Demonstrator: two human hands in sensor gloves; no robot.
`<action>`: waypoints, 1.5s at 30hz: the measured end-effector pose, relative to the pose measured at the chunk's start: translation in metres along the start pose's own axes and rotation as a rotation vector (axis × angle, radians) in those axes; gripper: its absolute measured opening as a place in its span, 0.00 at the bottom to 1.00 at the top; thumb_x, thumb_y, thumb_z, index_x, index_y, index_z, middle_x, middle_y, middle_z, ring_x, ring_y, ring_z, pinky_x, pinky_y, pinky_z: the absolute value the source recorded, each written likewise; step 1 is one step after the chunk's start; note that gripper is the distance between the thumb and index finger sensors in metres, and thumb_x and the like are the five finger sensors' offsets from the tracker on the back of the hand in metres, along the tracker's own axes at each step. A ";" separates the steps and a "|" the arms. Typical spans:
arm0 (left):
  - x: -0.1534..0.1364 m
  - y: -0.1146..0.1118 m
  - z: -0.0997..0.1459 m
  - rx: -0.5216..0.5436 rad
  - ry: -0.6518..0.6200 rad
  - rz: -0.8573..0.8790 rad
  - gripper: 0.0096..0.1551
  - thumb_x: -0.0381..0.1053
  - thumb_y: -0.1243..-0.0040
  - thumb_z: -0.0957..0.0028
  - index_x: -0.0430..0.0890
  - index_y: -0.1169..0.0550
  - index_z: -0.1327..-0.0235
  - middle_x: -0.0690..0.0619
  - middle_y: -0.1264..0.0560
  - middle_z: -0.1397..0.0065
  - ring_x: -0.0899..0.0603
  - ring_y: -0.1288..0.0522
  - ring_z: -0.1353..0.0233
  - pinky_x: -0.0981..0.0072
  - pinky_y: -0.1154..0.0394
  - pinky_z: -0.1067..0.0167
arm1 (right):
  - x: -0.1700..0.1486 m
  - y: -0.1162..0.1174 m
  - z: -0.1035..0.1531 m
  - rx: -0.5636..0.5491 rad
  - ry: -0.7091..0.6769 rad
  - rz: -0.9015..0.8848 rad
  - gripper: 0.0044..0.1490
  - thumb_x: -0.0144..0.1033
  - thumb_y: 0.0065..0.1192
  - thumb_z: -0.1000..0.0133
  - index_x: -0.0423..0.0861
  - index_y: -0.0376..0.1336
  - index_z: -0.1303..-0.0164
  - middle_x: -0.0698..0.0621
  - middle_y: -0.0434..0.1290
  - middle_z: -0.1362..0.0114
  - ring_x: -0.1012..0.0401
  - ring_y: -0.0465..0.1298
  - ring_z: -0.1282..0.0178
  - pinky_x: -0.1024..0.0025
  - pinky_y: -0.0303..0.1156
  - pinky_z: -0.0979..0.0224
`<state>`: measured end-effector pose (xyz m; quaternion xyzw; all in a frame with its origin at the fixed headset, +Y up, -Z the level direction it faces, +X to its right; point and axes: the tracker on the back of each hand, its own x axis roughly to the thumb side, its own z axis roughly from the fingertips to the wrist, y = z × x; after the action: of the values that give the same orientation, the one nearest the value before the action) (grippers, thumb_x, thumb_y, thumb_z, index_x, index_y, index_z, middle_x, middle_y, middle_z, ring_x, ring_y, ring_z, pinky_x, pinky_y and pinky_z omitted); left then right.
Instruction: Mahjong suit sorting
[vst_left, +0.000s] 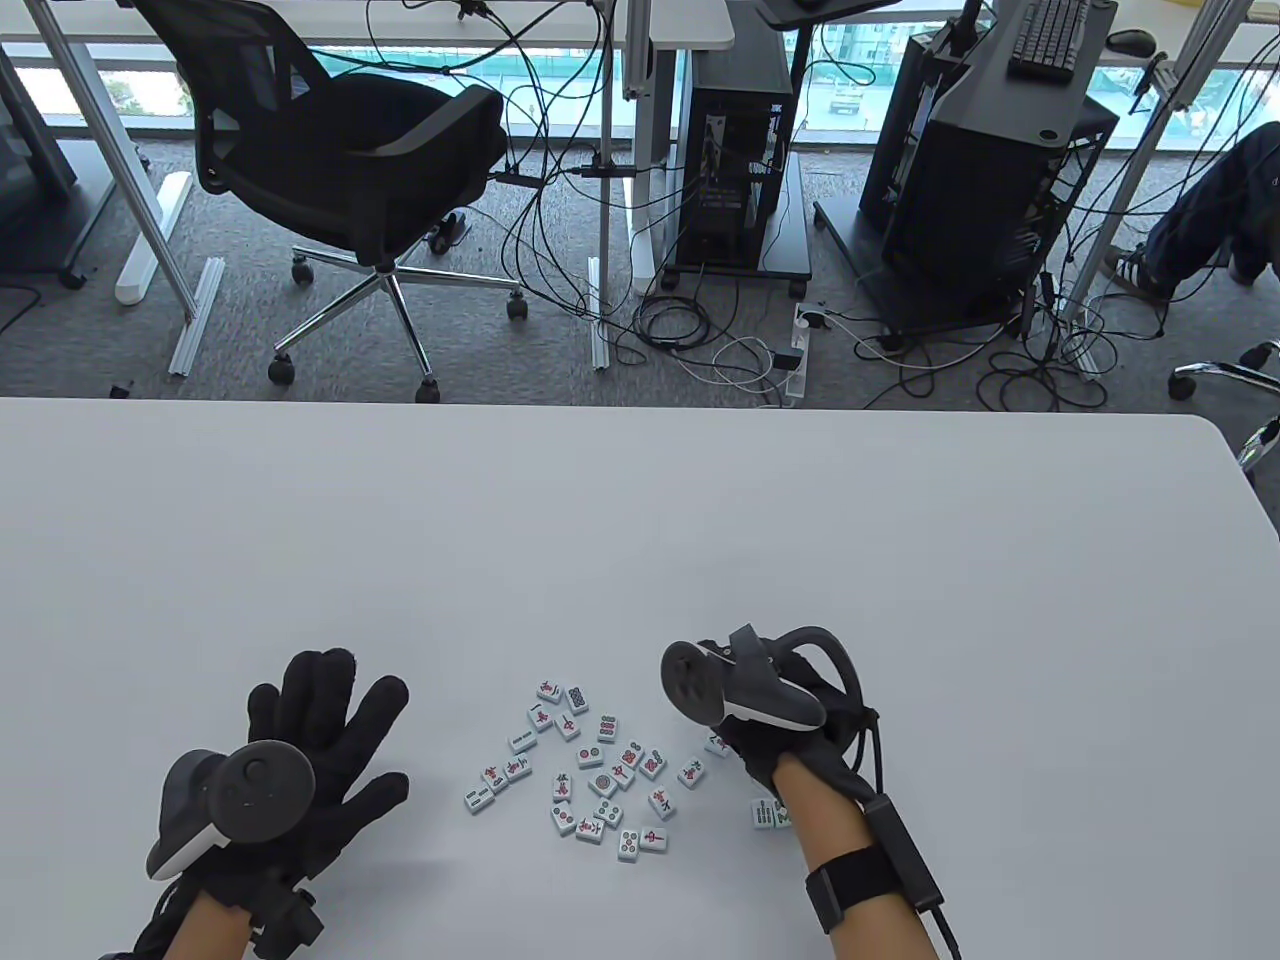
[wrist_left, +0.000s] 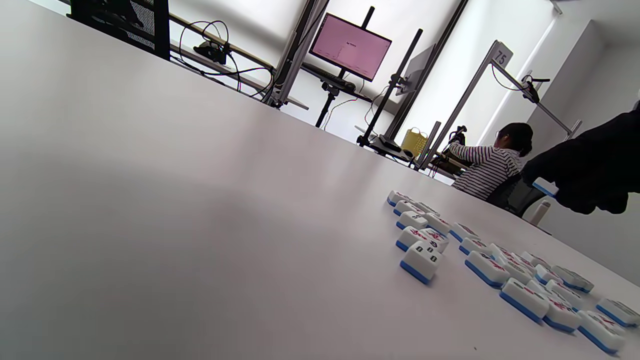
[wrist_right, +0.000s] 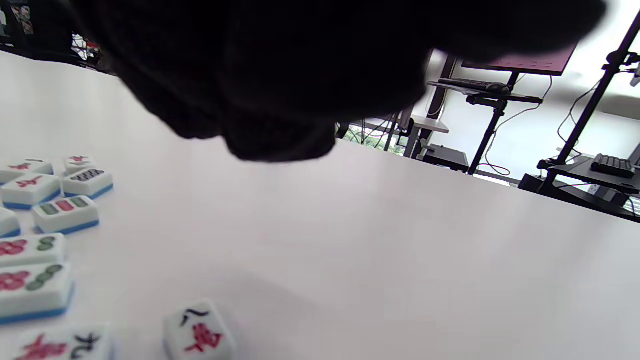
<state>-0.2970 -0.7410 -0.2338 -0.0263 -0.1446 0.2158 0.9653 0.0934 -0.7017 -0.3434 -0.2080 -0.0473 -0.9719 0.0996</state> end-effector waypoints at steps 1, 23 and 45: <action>0.000 0.000 0.000 0.000 0.001 -0.002 0.47 0.79 0.58 0.52 0.69 0.56 0.21 0.68 0.78 0.21 0.51 0.83 0.19 0.43 0.81 0.28 | -0.005 0.008 -0.002 0.027 0.021 0.012 0.37 0.42 0.72 0.57 0.41 0.67 0.38 0.53 0.82 0.61 0.65 0.78 0.76 0.70 0.79 0.68; 0.000 0.002 0.000 0.009 0.011 0.008 0.47 0.79 0.58 0.52 0.69 0.56 0.21 0.68 0.78 0.21 0.51 0.83 0.19 0.43 0.81 0.28 | -0.007 0.048 -0.013 0.161 0.080 0.123 0.38 0.41 0.70 0.54 0.43 0.64 0.33 0.52 0.82 0.58 0.64 0.79 0.73 0.68 0.79 0.65; 0.000 0.003 0.001 0.019 -0.001 0.017 0.47 0.79 0.58 0.52 0.69 0.56 0.21 0.68 0.78 0.21 0.51 0.83 0.19 0.43 0.81 0.28 | 0.174 0.009 -0.056 -0.152 -0.150 0.148 0.25 0.50 0.69 0.57 0.44 0.76 0.60 0.56 0.81 0.74 0.66 0.75 0.86 0.71 0.76 0.76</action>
<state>-0.2986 -0.7380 -0.2330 -0.0180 -0.1429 0.2252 0.9636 -0.0821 -0.7479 -0.3220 -0.2900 0.0348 -0.9444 0.1510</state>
